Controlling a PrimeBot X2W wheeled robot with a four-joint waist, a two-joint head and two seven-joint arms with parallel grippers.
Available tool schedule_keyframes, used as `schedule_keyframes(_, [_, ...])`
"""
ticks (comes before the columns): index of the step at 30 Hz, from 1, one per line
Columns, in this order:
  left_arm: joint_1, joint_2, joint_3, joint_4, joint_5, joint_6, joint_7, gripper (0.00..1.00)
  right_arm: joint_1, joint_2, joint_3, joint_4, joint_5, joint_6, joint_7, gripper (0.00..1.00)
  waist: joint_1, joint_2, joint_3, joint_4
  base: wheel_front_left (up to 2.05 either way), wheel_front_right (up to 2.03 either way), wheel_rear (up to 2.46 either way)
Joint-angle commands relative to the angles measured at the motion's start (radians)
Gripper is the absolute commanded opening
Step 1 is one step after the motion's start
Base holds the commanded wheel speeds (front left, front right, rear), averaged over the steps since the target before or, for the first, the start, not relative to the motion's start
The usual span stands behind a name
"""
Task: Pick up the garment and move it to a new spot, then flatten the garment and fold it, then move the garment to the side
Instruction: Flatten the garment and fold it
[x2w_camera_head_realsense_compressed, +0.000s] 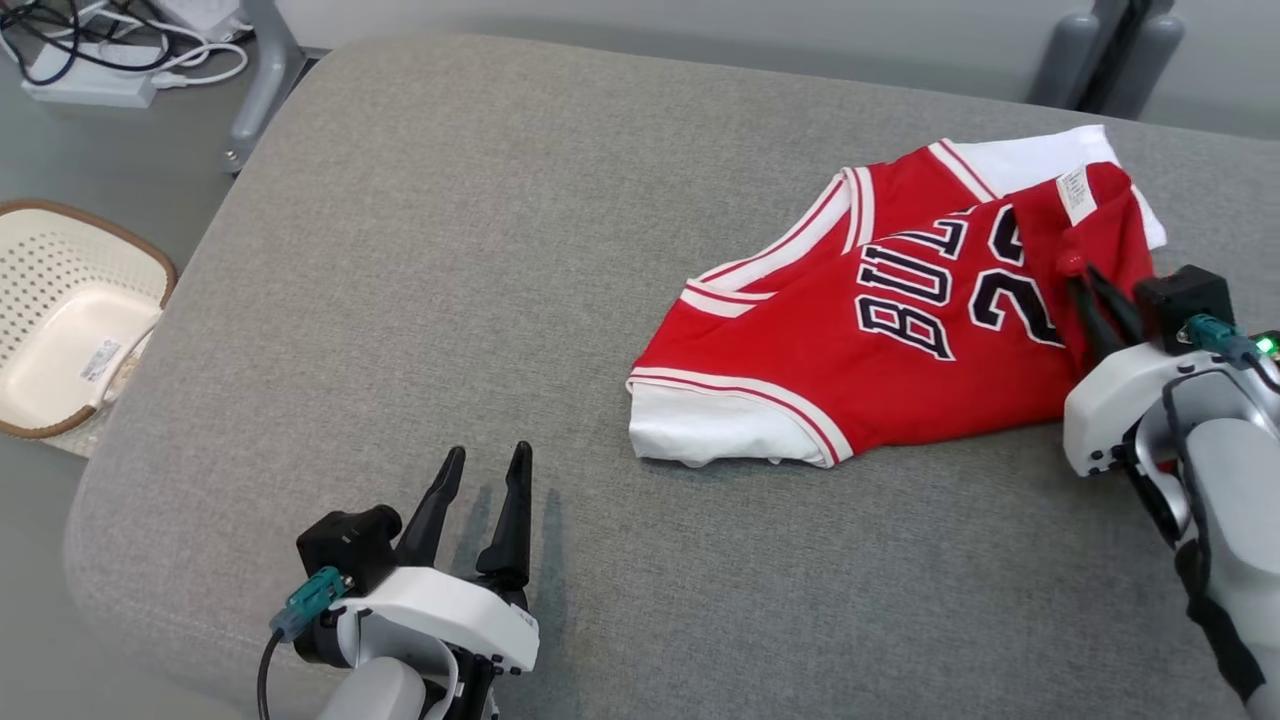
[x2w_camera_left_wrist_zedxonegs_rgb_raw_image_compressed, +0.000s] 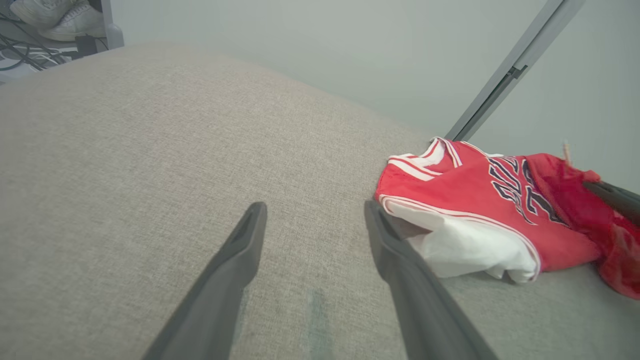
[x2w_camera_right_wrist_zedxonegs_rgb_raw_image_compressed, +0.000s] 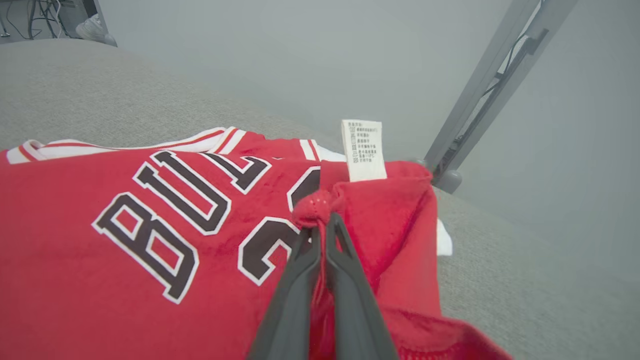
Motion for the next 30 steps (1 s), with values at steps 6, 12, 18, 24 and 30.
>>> schedule_keyframes(6, [-0.014, 0.004, -0.001, -0.005, 0.009, -0.006, -0.004, 1.00, -0.056, -0.155, -0.003, -0.075, 0.027, 0.000, 0.064, 0.00, 0.0000, -0.0001, -0.011, -0.041, 0.00, 0.00, 0.00])
schedule_keyframes(12, [-0.029, 0.005, -0.020, -0.002, 0.012, -0.010, -0.004, 1.00, -0.150, -0.335, -0.050, -0.095, 0.034, 0.000, 0.146, 0.00, 0.0000, -0.0001, 0.033, -0.010, 0.00, 0.00, 0.00])
schedule_keyframes(18, [-0.039, 0.004, -0.023, 0.005, 0.017, -0.022, -0.004, 1.00, -0.241, -0.423, -0.067, -0.064, 0.010, 0.000, 0.192, 0.00, 0.0000, -0.0001, 0.069, 0.024, 0.00, 0.00, 0.00])
schedule_keyframes(24, [-0.063, 0.004, -0.033, -0.006, 0.005, -0.025, -0.004, 1.00, -0.361, -0.453, -0.049, -0.016, -0.021, -0.001, 0.191, 0.00, 0.0000, -0.0001, 0.108, 0.051, 0.00, 0.00, 0.00])
schedule_keyframes(30, [-0.076, 0.004, -0.045, -0.013, -0.004, -0.016, -0.004, 1.00, -0.408, -0.409, -0.085, 0.074, -0.102, 0.000, 0.166, 1.00, 0.0000, -0.0001, 0.131, 0.062, 0.00, 0.00, 0.00])
